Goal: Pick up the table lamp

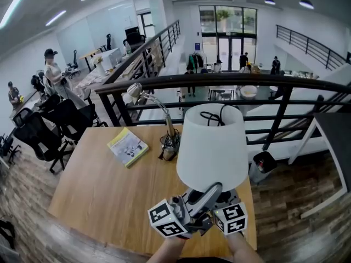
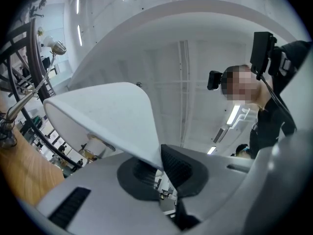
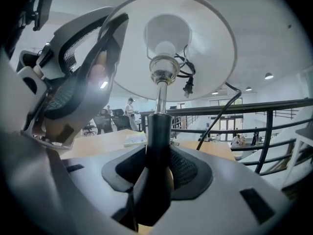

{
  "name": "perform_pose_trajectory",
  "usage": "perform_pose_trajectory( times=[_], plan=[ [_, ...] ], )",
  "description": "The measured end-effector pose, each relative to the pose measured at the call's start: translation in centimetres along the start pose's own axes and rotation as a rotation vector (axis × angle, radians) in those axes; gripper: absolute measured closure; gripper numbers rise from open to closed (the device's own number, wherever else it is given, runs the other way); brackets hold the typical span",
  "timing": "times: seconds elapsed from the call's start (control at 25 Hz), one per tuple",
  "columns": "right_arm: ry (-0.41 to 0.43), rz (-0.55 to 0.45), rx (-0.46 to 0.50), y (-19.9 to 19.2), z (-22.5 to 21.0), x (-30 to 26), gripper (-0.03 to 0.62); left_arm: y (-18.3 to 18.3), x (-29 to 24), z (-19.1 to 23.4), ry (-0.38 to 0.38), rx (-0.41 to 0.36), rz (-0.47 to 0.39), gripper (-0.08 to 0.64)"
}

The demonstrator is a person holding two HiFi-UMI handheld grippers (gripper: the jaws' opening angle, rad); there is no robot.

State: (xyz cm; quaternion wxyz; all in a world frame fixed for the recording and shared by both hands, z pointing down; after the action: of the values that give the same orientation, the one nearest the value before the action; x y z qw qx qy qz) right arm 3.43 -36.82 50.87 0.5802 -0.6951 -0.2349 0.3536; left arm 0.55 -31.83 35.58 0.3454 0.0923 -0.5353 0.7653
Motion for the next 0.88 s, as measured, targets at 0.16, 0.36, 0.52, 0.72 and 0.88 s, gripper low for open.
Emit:
perform_pose_trajectory(
  times=[0.16, 0.36, 0.52, 0.72, 0.88],
  plan=[
    [0.002, -0.013, 0.017, 1.1, 0.3, 0.4, 0.442, 0.8, -0.2, -0.9, -0.01, -0.013, -0.008, 0.543],
    [0.002, -0.039, 0.032, 2.5, 1.1, 0.9, 0.44, 1.8, -0.3, -2.3, -0.029, -0.04, -0.009, 0.543],
    [0.0, -0.063, 0.042, 3.7, 1.6, 1.2, 0.44, 2.6, -0.5, -3.4, -0.045, -0.066, -0.008, 0.543],
    [0.0, -0.086, 0.055, 4.5, 2.2, 1.8, 0.44, 3.2, -0.4, -4.7, -0.057, -0.084, -0.013, 0.543],
    [-0.001, -0.102, 0.063, 5.4, 2.5, 2.3, 0.442, 3.6, -0.6, -5.6, -0.07, -0.097, -0.021, 0.543]
  ],
)
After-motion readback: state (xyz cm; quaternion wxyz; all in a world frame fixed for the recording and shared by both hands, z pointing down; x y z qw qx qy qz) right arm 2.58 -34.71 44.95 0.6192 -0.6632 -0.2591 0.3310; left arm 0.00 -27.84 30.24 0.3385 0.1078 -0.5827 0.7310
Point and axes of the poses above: the fingertips, and each gripper's own axes: x backward along the fingers, z to its left, y out of its top, the point moved 3 cm from there along x, backward along the fingers, and after that the axes turned 6 degrees about y, right-handed, at the moved point
